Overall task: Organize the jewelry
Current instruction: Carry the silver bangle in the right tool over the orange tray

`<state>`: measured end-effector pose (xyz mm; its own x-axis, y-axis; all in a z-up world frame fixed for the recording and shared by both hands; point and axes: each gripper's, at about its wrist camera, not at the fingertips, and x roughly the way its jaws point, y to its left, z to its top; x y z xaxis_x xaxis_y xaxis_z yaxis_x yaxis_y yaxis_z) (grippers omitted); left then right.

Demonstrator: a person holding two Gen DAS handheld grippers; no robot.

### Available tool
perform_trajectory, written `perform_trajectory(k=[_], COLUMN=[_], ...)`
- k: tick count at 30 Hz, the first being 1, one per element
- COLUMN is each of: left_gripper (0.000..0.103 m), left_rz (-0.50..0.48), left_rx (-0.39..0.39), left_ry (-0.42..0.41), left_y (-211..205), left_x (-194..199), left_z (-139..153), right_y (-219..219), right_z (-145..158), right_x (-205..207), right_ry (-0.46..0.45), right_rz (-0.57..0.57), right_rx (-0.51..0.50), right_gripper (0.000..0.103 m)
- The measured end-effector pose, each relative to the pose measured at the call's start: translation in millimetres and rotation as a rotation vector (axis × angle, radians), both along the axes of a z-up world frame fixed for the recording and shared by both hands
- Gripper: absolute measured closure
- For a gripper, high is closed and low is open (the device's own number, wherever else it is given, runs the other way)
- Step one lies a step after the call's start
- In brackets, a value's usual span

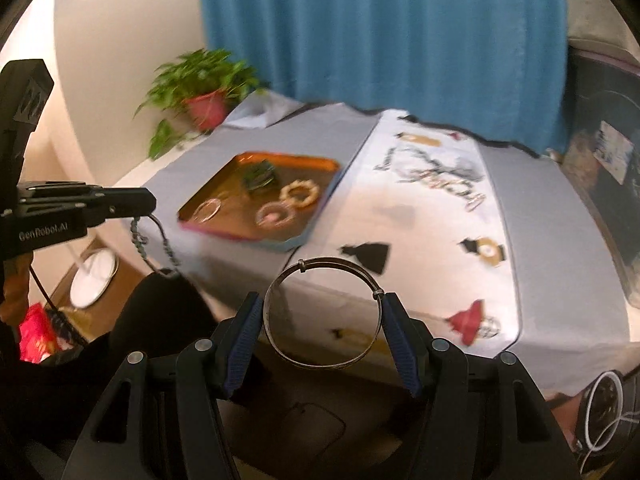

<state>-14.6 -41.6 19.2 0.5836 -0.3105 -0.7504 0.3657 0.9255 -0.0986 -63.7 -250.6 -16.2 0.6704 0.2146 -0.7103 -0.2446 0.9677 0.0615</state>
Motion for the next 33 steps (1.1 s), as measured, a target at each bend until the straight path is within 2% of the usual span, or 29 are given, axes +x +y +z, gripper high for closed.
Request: perform_trajectory(k=[7,17,25,33], left_gripper=[0.099,0.099,0.099,0.099], left_rz=[0.035,0.056,0.106,0.145], left_rx=[-0.052,-0.079,-0.089,-0.07], left_ry=[0.003,0.0,-0.045,-0.018], left_y=[35,51,69,83], left_x=[-6,27,87,159], left_z=[-1,-2,-1,-31], right_y=[22,45,78,118], right_z=[2,-1,1,-21], right_x=[2,39,102,179], right_ry=[0.012,0.022,-0.012,0.006], right_rz=[0.035,0.064,0.115,0.165], right_rx=[-0.04,-0.08,-0.043,-0.022], right_gripper=[0.042,0.042,0.042,0.042])
